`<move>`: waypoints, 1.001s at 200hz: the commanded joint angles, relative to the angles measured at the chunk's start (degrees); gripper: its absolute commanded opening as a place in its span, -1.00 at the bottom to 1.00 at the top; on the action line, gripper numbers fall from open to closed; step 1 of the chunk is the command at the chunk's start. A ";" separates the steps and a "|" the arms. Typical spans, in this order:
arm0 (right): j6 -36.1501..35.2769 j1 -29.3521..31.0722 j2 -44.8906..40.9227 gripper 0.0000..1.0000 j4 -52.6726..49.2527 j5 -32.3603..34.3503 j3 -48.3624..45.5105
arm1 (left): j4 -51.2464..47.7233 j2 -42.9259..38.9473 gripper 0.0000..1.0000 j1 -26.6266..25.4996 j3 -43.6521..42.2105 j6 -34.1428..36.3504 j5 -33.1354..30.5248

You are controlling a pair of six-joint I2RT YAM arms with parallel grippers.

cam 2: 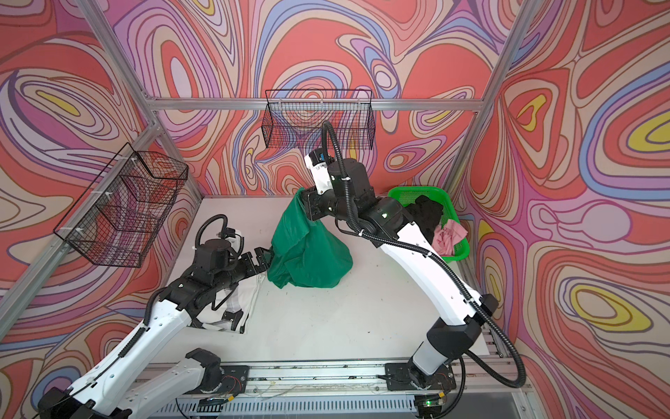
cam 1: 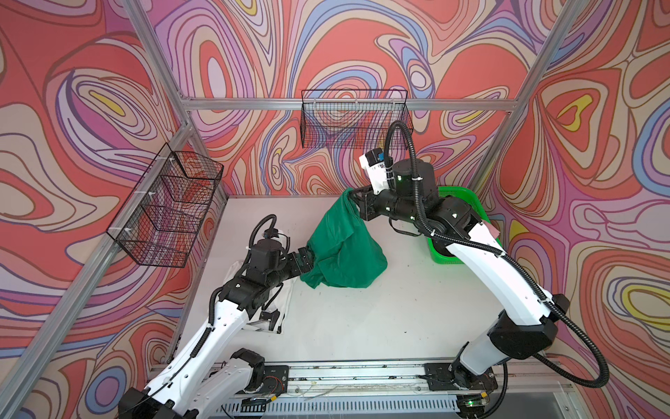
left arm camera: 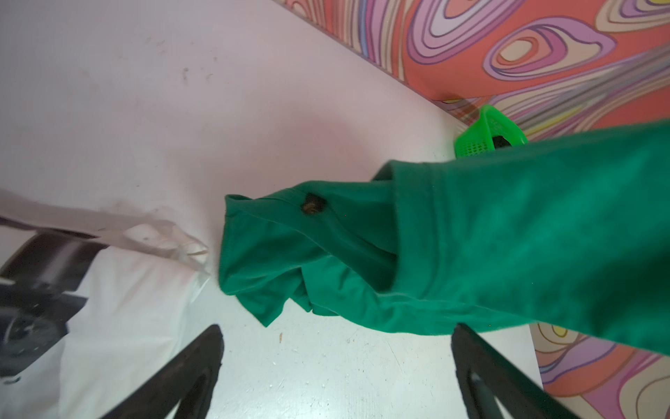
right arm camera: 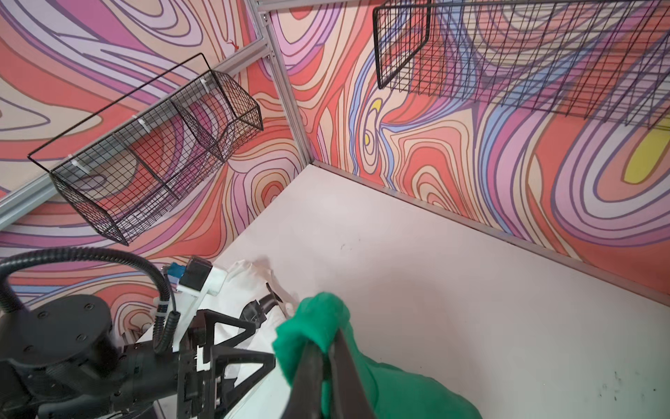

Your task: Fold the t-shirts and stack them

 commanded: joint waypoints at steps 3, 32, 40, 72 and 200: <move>0.34 0.06 -2.76 -1.00 -0.75 -0.46 1.97 | 7.44 -1.47 1.00 -3.92 -2.68 4.12 -6.18; 0.42 0.10 -3.18 -1.00 -1.56 -0.11 3.27 | 11.25 -3.38 0.98 -9.59 -6.32 7.57 -12.90; 0.67 0.10 -3.28 -1.00 -1.46 -0.20 3.26 | 14.05 -3.44 0.98 -12.27 -7.61 9.10 -15.94; 0.82 0.10 -3.79 -1.00 -1.10 -0.79 3.28 | 24.34 2.58 1.00 -24.59 -8.43 20.92 -34.26; 0.43 0.10 -10.07 -1.00 -0.84 -7.10 -2.65 | 41.49 13.89 0.32 -25.05 -6.33 31.04 -45.50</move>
